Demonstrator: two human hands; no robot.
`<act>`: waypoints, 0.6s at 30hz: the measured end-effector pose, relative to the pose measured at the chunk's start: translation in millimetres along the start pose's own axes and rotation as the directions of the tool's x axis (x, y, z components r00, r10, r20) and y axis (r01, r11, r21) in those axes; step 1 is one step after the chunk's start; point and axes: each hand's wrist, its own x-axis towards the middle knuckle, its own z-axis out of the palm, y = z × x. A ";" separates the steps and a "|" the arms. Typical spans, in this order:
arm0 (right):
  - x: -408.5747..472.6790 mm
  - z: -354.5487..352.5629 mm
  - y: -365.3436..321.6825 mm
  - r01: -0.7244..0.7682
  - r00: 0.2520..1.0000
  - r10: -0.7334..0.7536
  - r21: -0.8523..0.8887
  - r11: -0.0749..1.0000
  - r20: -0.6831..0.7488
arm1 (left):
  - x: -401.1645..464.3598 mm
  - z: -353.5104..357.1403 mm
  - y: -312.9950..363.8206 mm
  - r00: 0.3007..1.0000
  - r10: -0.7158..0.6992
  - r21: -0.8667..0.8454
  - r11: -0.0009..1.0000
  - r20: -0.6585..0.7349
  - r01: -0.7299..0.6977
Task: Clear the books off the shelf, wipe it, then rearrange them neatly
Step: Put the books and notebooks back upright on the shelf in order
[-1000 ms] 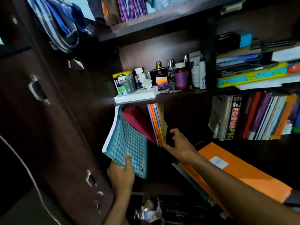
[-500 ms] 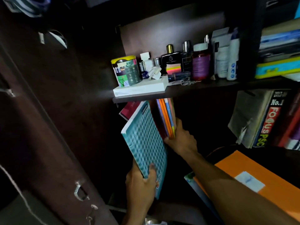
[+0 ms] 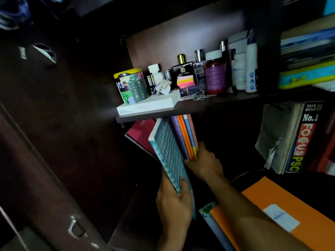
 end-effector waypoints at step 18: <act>-1.1 -5.8 -7.3 0.067 0.998 -0.065 0.064 0.996 -0.024 | 32.0 13.0 -27.1 0.996 -0.053 -0.067 0.996 0.070 0.058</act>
